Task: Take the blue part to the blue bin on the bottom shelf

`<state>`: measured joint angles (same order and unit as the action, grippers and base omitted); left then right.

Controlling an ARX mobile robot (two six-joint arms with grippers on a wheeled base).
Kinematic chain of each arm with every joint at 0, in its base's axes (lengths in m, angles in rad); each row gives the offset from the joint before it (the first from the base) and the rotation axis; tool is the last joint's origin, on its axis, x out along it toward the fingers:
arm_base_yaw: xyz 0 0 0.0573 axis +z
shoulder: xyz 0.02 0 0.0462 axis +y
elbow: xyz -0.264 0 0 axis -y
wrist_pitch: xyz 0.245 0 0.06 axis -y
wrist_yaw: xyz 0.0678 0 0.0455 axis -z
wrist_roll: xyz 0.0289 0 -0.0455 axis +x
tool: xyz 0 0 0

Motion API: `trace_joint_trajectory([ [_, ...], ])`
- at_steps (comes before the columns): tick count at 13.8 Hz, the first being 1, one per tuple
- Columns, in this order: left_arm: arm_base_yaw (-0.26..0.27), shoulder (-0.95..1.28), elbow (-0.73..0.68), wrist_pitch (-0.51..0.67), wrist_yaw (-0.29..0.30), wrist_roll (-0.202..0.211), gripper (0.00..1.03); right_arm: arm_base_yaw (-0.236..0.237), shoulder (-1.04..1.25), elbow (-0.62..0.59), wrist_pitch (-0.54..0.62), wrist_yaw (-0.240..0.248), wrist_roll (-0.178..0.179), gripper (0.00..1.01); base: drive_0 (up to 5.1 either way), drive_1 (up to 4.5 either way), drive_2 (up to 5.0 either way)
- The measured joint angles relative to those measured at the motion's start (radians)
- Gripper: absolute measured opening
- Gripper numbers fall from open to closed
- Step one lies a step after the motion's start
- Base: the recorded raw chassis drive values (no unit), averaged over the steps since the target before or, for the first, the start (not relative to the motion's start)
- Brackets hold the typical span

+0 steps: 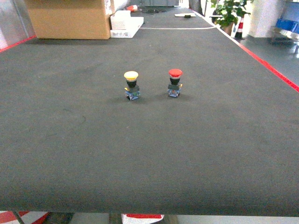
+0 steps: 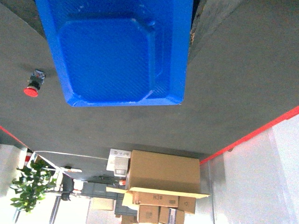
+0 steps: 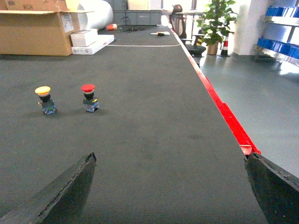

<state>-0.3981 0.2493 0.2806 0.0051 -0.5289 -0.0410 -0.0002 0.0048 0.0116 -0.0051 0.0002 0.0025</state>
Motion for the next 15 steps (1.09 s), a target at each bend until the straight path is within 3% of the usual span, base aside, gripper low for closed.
trace_joint_trajectory([
  [15, 0.000, 0.003, 0.000, 0.002, 0.001, 0.000, 0.43, 0.000, 0.000, 0.000, 0.000, 0.000, 0.000, 0.98, -1.7, -1.72, -1.7],
])
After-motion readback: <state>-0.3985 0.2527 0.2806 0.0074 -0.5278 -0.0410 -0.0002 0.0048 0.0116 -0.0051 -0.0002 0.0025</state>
